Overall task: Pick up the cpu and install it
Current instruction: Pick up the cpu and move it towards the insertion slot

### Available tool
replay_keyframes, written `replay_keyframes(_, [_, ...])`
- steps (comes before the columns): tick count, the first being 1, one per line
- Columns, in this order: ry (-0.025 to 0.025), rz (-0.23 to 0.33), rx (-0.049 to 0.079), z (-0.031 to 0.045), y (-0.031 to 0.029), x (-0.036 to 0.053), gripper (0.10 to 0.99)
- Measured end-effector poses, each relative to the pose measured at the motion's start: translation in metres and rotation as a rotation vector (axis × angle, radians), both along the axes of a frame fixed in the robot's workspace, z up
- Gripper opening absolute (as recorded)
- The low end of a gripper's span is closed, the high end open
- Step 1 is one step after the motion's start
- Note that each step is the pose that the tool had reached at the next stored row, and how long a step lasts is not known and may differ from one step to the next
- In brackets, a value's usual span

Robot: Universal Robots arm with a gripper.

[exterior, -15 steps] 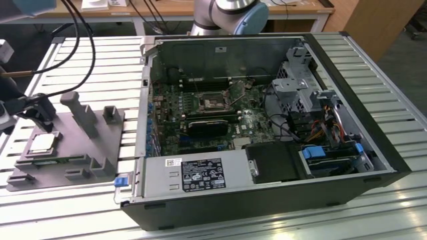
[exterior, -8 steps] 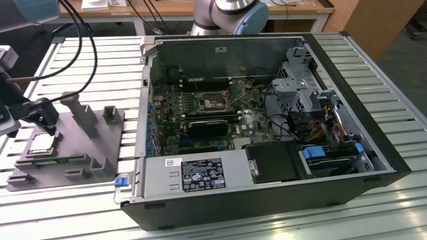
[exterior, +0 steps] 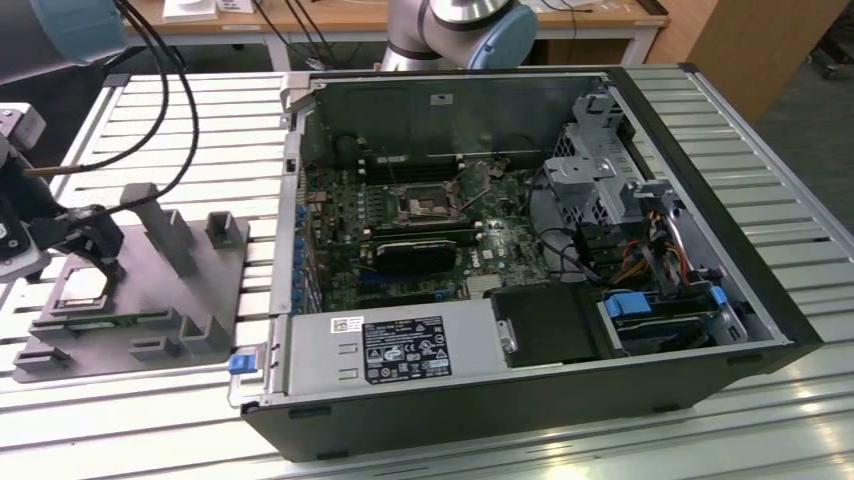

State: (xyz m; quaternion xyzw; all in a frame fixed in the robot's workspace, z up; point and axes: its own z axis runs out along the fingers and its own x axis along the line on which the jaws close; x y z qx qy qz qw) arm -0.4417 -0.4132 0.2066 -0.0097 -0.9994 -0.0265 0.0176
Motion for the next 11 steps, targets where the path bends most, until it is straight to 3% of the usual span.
replay_keyframes(11, [0.0000, -0.001, 0.000, -0.0106, 0.0000, 0.0000, 0.820])
